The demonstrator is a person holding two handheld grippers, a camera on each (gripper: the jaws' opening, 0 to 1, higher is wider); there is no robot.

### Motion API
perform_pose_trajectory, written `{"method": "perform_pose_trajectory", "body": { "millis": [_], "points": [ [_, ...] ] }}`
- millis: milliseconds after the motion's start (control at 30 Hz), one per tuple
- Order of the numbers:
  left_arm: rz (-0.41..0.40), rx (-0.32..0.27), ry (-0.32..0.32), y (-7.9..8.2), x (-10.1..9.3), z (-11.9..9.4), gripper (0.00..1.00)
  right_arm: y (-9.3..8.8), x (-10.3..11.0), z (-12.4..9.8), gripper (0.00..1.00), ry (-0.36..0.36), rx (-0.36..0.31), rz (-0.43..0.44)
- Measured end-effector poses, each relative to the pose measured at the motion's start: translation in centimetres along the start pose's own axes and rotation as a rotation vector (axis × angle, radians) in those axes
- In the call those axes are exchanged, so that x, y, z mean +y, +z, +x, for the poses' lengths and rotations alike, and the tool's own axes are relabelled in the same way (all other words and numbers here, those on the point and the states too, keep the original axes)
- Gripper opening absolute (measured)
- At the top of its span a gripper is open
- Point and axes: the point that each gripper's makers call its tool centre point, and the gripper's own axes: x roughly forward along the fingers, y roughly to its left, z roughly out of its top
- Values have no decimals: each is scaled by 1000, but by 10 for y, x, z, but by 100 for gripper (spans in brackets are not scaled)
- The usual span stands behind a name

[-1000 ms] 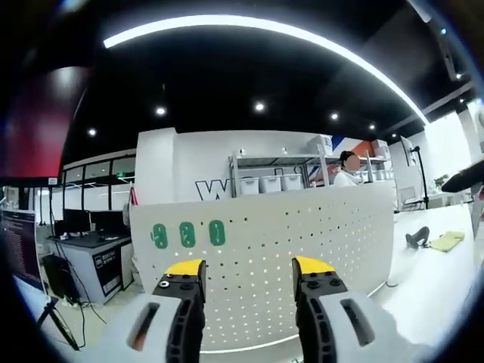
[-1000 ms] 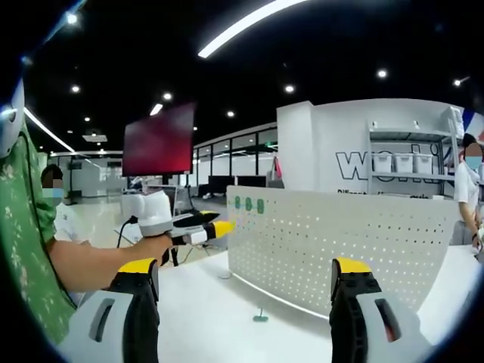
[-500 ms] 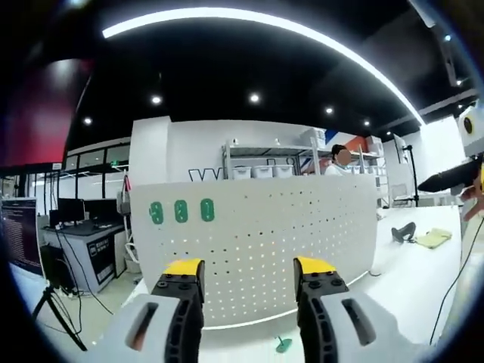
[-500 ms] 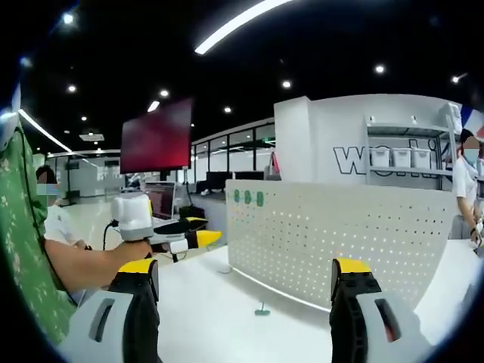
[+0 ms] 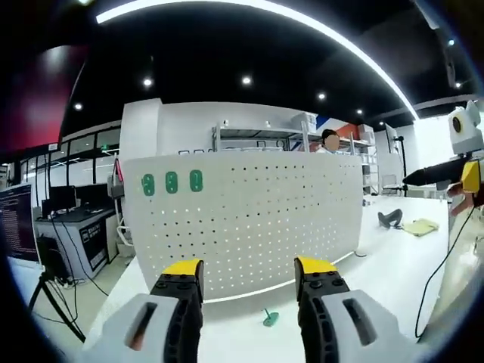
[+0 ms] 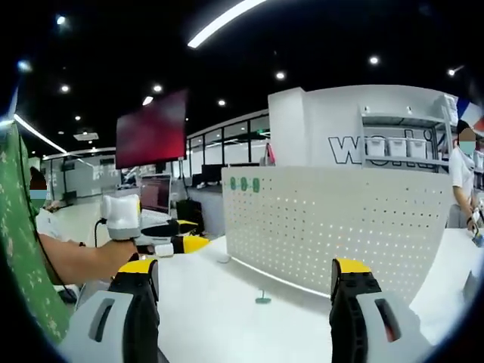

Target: Insert the hook assembly into the mounting plate slot until the hook locks in place.

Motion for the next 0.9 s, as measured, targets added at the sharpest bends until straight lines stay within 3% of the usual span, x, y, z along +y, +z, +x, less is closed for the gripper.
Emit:
{"method": "perform_pose_trajectory", "body": {
  "millis": [167,567,767,900],
  "points": [
    [7,46,-18,-15,0,-11,50,-13,4,5,97,2,19,20],
    [1,93,-46,-33,-3,-35,50,-35,10,19,96,13,69,38],
    [-12,117,-66,-45,-10,-40,50,-44,5,26,96,22,109,14],
    [-20,122,-72,-49,-12,-41,50,-52,1,38,94,64,161,-33]
  ]
}}
